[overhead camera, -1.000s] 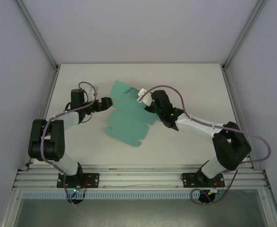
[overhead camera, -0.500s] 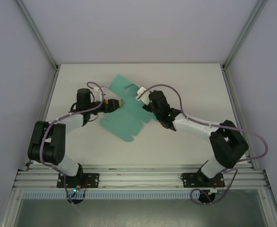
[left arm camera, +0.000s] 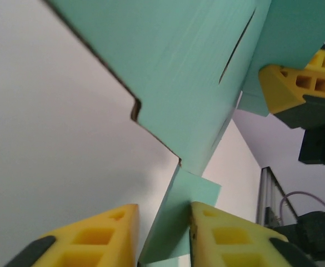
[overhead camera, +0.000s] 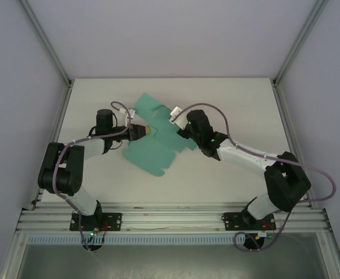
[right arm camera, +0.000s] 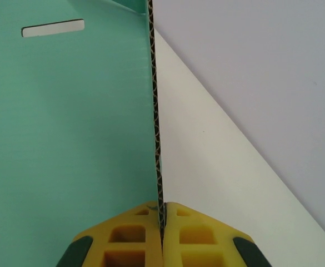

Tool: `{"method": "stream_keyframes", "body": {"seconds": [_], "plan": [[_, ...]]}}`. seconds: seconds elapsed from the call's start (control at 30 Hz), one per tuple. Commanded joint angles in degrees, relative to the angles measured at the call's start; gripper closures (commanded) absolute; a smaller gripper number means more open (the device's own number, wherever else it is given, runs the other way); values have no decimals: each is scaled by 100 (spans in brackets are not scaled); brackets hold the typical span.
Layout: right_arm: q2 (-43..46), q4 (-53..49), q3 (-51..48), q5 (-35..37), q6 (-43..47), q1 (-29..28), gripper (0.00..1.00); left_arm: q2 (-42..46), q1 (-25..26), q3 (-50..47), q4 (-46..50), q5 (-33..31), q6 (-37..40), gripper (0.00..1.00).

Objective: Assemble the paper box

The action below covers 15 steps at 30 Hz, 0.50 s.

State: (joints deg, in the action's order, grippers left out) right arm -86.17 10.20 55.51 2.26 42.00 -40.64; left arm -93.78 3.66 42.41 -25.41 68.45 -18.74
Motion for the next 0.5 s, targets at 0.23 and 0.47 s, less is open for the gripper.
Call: {"method": "stream_keyframes", "body": {"seconds": [0.23,0.47], "plan": [[-40,-685,393,-352,630,-230,100,-26,195,477,633,-825,-677,89],[-274,-663,326,638,1691,-708,100,95,512,876,2075,-1991,-1179,93]]}}
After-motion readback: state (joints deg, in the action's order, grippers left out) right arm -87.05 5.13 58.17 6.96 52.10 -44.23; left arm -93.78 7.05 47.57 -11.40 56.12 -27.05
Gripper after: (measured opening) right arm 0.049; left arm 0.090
